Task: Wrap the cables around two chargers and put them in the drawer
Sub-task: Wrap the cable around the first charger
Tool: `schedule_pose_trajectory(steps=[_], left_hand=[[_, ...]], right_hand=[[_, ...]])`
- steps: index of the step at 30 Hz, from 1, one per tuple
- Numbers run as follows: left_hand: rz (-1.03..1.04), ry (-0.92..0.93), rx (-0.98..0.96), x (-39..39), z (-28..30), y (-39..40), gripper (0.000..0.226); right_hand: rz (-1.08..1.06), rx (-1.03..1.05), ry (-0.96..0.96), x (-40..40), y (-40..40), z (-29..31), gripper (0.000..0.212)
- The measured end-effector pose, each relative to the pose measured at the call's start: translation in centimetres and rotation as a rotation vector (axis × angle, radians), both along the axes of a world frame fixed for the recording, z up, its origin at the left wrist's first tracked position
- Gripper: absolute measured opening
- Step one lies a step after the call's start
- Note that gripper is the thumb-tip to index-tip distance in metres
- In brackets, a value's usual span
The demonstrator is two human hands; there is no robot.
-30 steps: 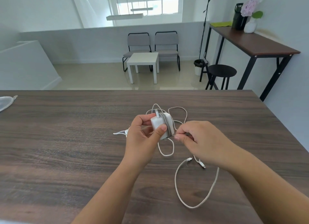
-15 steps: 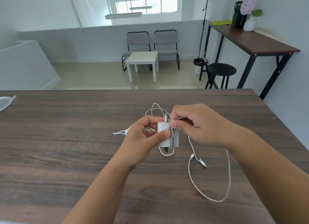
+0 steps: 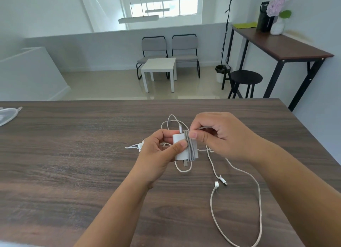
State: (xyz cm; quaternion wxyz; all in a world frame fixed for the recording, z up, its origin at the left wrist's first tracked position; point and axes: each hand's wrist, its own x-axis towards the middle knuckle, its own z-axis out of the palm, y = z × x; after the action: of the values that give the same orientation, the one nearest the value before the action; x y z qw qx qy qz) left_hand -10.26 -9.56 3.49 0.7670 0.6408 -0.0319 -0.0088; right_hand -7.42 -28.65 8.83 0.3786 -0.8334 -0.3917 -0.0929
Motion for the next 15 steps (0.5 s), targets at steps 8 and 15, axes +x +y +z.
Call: schedule_pose_trajectory(steps=[8, 15], left_hand=[[0.376, 0.198, -0.499, 1.1, 1.2, 0.5, 0.012], [0.440, 0.240, -0.617, 1.6, 1.8, -0.4, 0.010]], right_hand=[[-0.049, 0.151, 0.027, -2.3, -1.5, -2.3, 0.016], [-0.236, -0.306, -0.248, -3.9, 0.2, -8.2, 0.019]])
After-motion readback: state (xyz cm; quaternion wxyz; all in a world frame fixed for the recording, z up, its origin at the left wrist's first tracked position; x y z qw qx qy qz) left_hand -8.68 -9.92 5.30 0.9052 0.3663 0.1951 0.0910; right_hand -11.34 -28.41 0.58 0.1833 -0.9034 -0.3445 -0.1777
